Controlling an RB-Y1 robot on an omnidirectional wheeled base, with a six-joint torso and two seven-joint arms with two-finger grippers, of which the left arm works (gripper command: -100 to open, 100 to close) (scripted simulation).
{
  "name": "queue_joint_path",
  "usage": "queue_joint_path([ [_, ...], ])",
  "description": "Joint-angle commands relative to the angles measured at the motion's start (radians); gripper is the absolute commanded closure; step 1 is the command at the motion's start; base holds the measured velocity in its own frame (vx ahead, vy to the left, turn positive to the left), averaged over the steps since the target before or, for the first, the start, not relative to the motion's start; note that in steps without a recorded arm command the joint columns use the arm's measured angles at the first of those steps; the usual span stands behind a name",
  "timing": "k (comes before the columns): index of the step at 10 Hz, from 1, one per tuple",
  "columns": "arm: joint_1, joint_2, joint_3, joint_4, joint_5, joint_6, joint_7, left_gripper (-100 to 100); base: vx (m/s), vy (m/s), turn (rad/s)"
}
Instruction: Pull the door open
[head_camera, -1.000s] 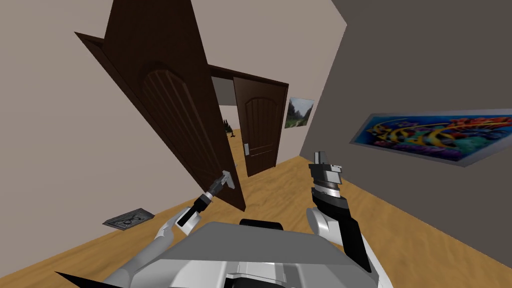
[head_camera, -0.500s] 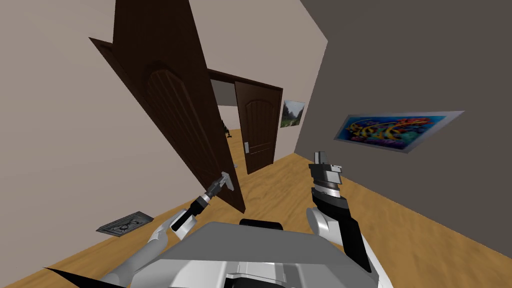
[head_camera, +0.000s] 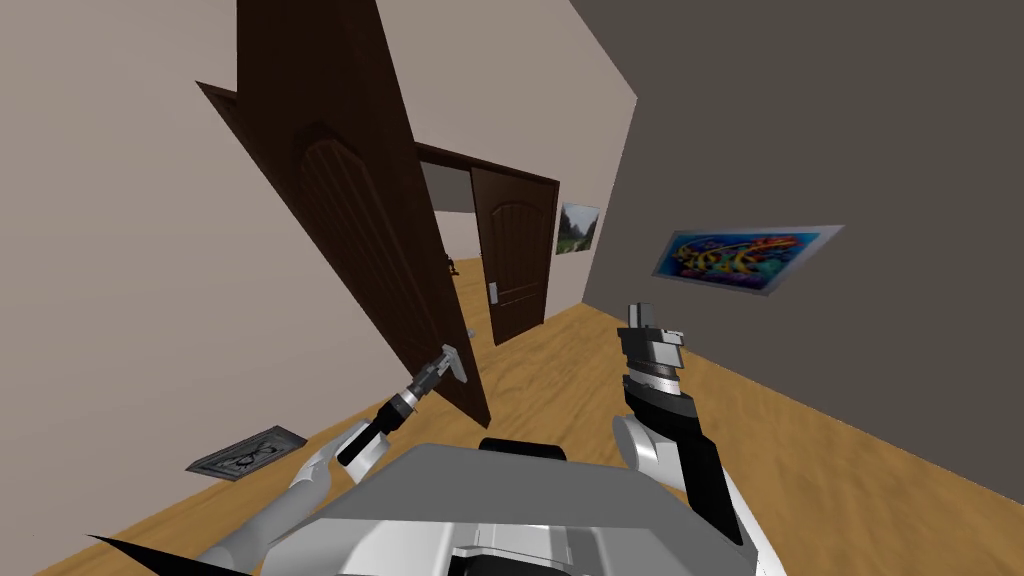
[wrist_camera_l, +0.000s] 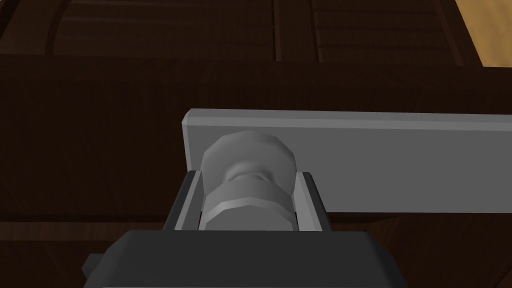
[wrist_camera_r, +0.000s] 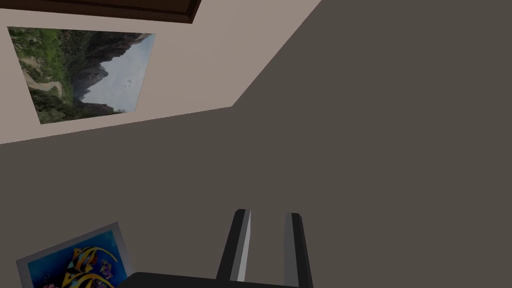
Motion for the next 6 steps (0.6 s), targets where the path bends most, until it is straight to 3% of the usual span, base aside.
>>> queue_joint_path([
  [1,0.001,0.007,-0.007,0.008,-0.003,-0.016,0.006,100,-0.163,0.092,-0.131],
  [6,-0.005,0.031,-0.021,0.037,-0.011,-0.067,0.03,100,-0.178,0.125,-0.133],
])
